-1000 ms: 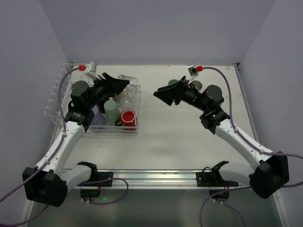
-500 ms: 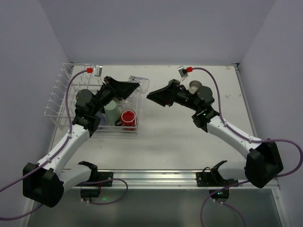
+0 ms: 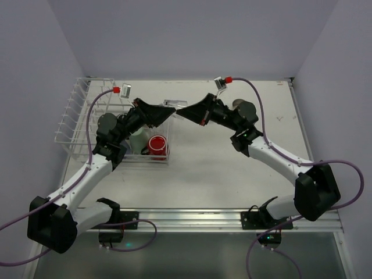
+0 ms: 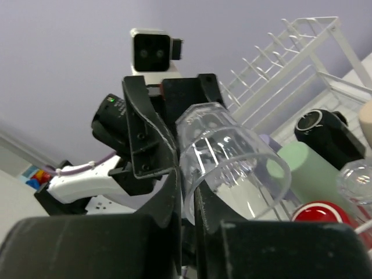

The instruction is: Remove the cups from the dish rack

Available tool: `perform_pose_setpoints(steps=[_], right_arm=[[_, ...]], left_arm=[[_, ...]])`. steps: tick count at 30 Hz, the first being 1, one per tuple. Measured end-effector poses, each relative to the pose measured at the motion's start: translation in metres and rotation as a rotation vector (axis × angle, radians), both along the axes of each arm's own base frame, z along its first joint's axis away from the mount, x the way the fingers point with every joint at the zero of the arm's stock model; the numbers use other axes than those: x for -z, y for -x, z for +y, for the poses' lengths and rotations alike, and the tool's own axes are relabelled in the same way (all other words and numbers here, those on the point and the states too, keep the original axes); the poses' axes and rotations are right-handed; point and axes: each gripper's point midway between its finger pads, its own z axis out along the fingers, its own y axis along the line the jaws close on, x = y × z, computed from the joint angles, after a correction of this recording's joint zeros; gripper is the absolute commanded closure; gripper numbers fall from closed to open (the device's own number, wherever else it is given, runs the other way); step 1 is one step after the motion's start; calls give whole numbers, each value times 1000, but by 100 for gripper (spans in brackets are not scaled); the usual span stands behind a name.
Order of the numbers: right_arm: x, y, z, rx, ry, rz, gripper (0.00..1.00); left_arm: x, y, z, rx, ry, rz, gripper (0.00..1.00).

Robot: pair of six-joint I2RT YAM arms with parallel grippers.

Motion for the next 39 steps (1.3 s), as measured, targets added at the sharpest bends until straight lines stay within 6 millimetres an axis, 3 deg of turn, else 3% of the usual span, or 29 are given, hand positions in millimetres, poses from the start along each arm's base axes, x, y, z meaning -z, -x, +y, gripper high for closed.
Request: perform_pose_setpoints(steps=[1,3,5,9,15,19,23,26,29,34,39], right_arm=[[-2,1,0,-9,-8,3,100],[-3,3,2,-16,5,-7,100],[2,-5,3,13,52,-6,100],[35,-24,-1,106,218,28,100],[103,-47,-25,229,596,80,100],[143,-74,-37,277,833,112,100],[189,-99,-41,275,1048,164,100],[220,-114,-38,268,1178,187,100],[248,-119,-36,254,1284,208,100],[281,-121,-42,248,1412,235,98],[297,-125,-48,258,1470,251,93]], left_arm=[[0,0,0,1,7,8,23],[6,-4,2,-22,-12,22,4],[11,-6,5,-48,-42,34,0],[8,-11,23,-174,-175,41,0],[-27,6,82,-454,-361,-98,0],[-15,19,119,-597,-489,-113,0],[27,20,139,-661,-615,-62,0],[59,17,142,-648,-707,-9,0],[75,13,136,-602,-754,13,0],[87,14,122,-509,-779,9,0],[88,17,113,-450,-775,-8,0]])
